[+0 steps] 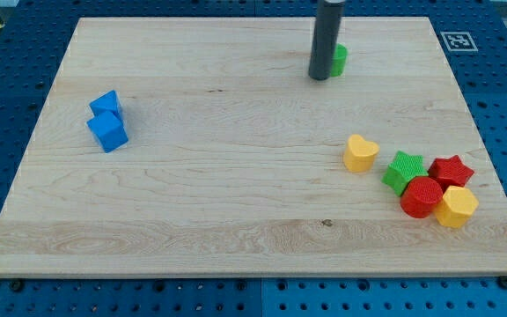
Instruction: Move the green circle to the top right
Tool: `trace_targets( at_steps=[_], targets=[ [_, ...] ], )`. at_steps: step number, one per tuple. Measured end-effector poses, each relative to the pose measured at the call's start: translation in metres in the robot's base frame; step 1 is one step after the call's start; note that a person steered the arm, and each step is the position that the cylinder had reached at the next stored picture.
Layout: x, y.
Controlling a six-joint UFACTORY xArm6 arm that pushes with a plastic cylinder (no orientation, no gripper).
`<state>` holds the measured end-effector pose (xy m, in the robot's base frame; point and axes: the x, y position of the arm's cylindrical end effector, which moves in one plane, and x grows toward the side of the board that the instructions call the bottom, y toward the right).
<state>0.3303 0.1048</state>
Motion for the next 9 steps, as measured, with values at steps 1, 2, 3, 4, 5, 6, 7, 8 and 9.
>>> trace_targets(
  at_steps=[1,2,3,4,5,6,7,8,9],
  targets=[
    [-0.010,0.005],
    [-0.014,0.021],
    [-0.029,0.027],
    [-0.053,0.027],
    [-0.075,0.027],
    [-0.092,0.034],
    [-0.093,0.058],
    [-0.093,0.085],
    [-0.093,0.108]
  ],
)
